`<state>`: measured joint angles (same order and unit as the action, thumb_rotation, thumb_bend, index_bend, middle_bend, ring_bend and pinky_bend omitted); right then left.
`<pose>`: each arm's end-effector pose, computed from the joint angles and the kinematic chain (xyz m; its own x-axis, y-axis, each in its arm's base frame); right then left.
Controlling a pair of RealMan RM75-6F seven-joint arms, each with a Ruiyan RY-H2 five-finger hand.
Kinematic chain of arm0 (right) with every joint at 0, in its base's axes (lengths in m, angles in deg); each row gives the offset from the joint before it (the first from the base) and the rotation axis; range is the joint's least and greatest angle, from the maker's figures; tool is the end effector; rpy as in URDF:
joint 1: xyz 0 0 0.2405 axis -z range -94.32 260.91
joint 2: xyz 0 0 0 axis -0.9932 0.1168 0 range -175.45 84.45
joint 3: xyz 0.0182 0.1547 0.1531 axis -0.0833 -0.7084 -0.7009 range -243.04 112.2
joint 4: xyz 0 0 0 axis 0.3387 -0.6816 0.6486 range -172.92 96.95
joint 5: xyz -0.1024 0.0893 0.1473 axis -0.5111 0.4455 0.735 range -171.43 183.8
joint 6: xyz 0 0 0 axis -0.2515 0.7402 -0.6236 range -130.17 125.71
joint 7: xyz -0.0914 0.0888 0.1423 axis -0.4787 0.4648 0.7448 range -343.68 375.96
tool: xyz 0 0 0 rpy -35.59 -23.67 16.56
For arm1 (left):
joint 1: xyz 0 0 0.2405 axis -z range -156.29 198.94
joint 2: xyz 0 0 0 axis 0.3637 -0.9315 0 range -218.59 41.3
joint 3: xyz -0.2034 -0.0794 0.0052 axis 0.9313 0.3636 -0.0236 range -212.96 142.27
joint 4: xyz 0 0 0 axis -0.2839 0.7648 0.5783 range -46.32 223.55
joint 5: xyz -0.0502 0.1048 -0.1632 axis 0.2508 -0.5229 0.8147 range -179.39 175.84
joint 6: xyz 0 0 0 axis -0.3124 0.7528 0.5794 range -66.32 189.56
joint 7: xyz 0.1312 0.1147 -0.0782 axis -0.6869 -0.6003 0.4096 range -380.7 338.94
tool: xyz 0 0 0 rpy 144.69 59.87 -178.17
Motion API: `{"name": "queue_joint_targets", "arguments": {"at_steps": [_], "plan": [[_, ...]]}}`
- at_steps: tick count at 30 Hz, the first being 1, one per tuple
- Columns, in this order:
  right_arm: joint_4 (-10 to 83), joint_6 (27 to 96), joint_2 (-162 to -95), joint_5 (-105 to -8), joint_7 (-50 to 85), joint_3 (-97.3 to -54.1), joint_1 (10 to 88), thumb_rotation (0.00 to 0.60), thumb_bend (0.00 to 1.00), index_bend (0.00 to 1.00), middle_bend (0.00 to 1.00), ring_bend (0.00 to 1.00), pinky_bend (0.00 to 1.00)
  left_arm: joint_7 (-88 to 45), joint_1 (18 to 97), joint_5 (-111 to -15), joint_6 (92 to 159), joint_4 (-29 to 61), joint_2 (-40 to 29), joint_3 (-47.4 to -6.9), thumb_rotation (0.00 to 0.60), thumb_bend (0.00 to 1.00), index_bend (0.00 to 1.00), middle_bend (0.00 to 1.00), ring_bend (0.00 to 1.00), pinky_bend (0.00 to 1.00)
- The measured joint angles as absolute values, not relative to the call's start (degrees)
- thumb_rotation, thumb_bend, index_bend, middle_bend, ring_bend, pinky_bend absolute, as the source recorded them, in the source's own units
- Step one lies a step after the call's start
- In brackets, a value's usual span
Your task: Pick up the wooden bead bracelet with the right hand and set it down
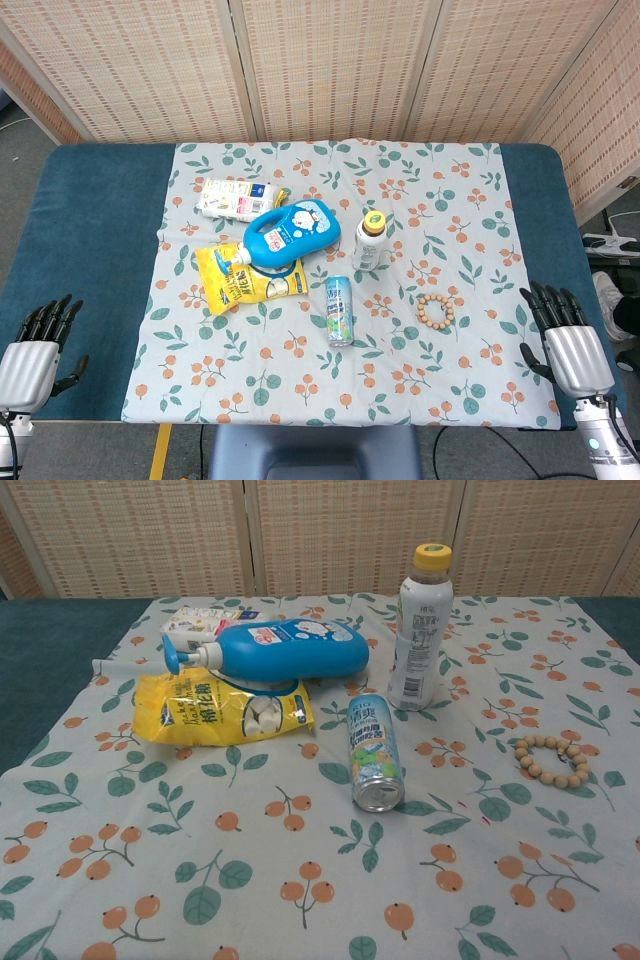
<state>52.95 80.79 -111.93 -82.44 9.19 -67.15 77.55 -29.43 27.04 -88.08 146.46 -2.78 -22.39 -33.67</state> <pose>-0.2670 -0.2241 0.1286 0.4965 -0.0442 0.8669 -0.8670 -0.0750 0.4927 -0.2706 0.2242 0.1371 0.5117 0.0186 0.8589 0.8590 -0.0317 -0.5111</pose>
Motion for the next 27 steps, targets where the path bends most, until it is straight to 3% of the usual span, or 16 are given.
{"name": "queue_joint_targets", "arguments": {"at_steps": [9, 14, 18, 27], "plan": [[52.72, 79.39, -113.28, -83.54, 7.55, -66.75, 76.48, 0.6, 0.28, 0.0, 0.03, 0.0, 0.0, -28.36, 26.54, -89.4, 147.95, -2.86, -22.59, -33.94, 0.6, 0.39, 0.0, 0.0, 0.0, 0.09], [52.02, 74.1, -114.69, -83.77, 3.46, -66.61, 73.61, 0.6, 0.28, 0.0, 0.1, 0.0, 0.0, -27.93, 26.62, -89.7, 147.79, -2.89, -22.67, -34.02, 0.6, 0.39, 0.0, 0.0, 0.0, 0.1], [50.34, 68.41, -116.98, -83.03, 0.12, -66.73, 70.48, 0.6, 0.28, 0.1, 0.19, 0.0, 0.0, -27.75, 26.94, -89.79, 147.06, -2.85, -22.61, -34.14, 0.6, 0.39, 0.0, 0.0, 0.0, 0.1], [43.35, 60.1, -124.14, -80.07, -5.13, -67.86, 64.22, 0.6, 0.29, 0.19, 0.25, 0.0, 0.0, -27.0, 27.15, -89.2, 146.45, -2.9, -22.99, -34.01, 0.6, 0.39, 0.0, 0.0, 0.0, 0.1]]}}
